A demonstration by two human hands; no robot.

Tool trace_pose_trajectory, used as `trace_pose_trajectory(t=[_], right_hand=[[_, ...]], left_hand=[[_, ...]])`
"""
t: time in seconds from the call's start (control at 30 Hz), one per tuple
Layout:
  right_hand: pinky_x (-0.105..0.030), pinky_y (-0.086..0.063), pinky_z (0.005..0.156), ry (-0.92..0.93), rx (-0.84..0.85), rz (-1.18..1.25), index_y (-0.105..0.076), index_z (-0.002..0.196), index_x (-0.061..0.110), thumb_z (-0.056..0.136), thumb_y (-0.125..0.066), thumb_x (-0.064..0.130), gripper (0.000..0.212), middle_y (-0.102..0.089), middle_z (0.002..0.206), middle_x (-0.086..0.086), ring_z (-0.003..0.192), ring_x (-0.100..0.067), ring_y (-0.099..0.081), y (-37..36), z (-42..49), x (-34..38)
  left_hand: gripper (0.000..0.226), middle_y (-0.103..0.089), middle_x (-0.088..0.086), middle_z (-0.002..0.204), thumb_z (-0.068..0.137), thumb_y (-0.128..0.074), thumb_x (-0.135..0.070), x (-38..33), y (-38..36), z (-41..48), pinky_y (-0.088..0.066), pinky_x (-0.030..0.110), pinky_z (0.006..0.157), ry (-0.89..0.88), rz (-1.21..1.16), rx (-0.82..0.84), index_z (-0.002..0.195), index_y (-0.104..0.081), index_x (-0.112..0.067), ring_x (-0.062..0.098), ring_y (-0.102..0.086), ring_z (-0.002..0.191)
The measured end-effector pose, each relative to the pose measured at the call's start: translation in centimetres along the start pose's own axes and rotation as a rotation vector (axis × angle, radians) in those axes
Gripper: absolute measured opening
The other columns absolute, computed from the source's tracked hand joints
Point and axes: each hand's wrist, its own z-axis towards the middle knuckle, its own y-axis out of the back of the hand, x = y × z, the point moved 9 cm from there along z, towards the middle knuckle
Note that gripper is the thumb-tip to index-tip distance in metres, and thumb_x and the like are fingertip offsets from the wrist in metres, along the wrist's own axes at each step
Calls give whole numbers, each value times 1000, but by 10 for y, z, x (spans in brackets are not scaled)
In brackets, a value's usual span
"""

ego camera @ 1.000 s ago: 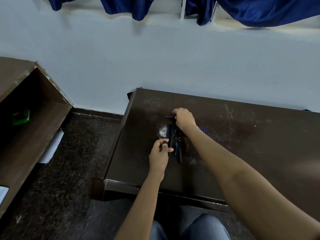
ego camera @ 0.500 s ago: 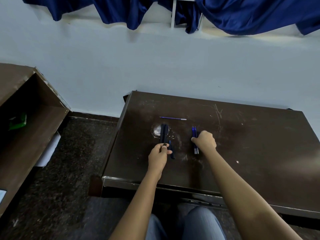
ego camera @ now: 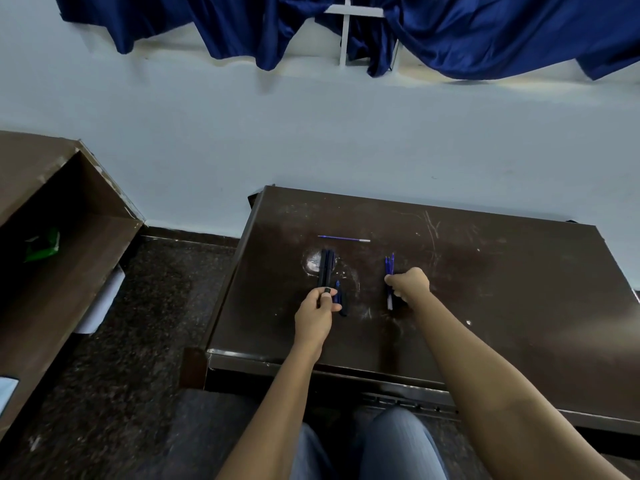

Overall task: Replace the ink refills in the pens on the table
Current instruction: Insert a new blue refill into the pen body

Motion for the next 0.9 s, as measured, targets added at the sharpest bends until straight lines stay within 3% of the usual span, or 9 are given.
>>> trace_pose_trajectory(t=[0.1, 0.17, 0.23, 0.5, 0.77, 0.9], right_hand=[[-33, -46, 63, 74, 18, 301, -54, 63, 9, 86, -64, 21, 28, -58, 66, -9, 58, -20, -52, -7, -14, 16], [-26, -46, 62, 141, 144, 555, -55, 68, 11, 92, -58, 16, 24, -55, 65, -4, 58, -13, -50, -23, -35, 32], [-20, -46, 58, 236, 238, 645, -55, 73, 12, 96, -53, 13, 23, -55, 65, -3, 59, -9, -51, -35, -57, 50], [-21, -51, 61, 472, 215, 605, -58, 83, 10, 95, -51, 8, 14, -62, 71, -4, 64, -11, -59, -52, -103, 78], [-36, -53, 76, 439, 74, 685, -59, 82, 16, 95, -50, 8, 18, -64, 69, 0, 68, -13, -61, -40, -106, 71], [-32, -55, 71, 534, 271, 535, -64, 86, 8, 93, -54, 6, 12, -66, 75, -7, 70, -16, -64, -54, -117, 84]], left_hand=[[27, -65, -7, 89, 102, -36, -25, -2, -1, 0, -45, 36, 95, -38, 58, 50, 106, -63, -24, 14, -61, 102], [28, -65, -5, 89, 103, -35, -25, -2, -1, 0, -44, 31, 88, -52, 90, 72, 101, -63, -27, 13, -60, 99], [29, -65, -4, 88, 103, -35, -26, -2, 1, 0, -42, 29, 84, -65, 99, 72, 99, -63, -27, 12, -60, 96], [28, -64, -8, 94, 103, -36, -27, -13, 8, -5, -44, 31, 92, -121, 73, 73, 93, -61, -32, 7, -61, 93], [28, -66, -3, 96, 103, -35, -24, -19, 17, -9, -44, 32, 93, -156, 62, 40, 96, -62, -30, 6, -61, 93], [26, -66, -8, 94, 102, -37, -26, -22, 16, -7, -45, 35, 96, -144, 70, 68, 100, -62, -30, 10, -62, 98]])
